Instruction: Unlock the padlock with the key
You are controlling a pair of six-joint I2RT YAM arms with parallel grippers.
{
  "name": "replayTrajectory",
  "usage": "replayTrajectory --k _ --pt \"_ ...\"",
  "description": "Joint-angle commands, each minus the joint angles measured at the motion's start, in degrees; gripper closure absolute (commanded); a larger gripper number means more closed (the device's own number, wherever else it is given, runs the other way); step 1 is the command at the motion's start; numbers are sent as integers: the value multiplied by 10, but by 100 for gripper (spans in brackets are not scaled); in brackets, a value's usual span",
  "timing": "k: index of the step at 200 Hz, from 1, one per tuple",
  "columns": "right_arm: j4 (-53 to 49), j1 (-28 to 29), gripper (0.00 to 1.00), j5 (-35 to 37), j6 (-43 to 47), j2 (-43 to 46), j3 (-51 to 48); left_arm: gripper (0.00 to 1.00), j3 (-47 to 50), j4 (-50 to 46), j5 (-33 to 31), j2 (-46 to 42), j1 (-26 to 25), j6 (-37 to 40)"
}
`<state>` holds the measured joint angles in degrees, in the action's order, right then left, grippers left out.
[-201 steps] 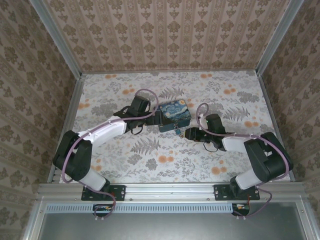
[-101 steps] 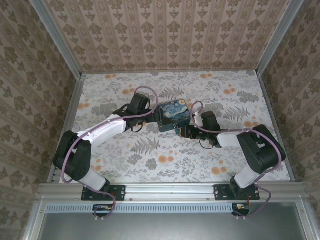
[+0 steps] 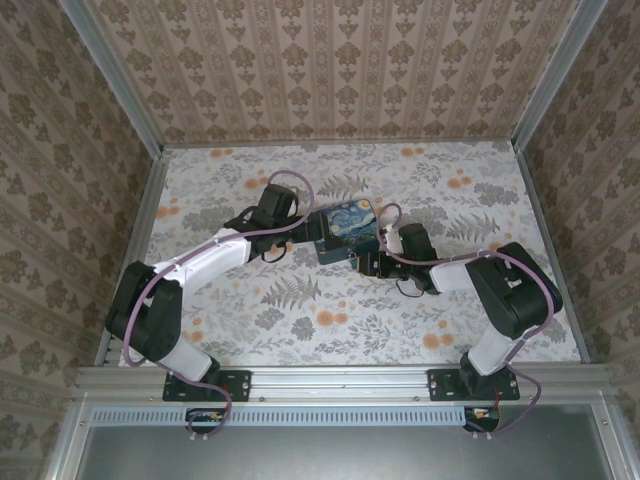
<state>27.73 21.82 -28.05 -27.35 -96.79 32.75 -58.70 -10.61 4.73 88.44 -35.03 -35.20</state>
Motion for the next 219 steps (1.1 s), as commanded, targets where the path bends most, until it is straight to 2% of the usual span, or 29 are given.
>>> replayTrajectory --k 1,108,219 --pt "14 11 56 -9 8 -23 15 0 3 9 10 -6 8 -11" --pt "17 23 59 -2 7 -35 16 0 11 13 13 -6 11 -15" --pt "24 27 70 -2 0 -30 10 0 14 11 16 -9 16 -10"
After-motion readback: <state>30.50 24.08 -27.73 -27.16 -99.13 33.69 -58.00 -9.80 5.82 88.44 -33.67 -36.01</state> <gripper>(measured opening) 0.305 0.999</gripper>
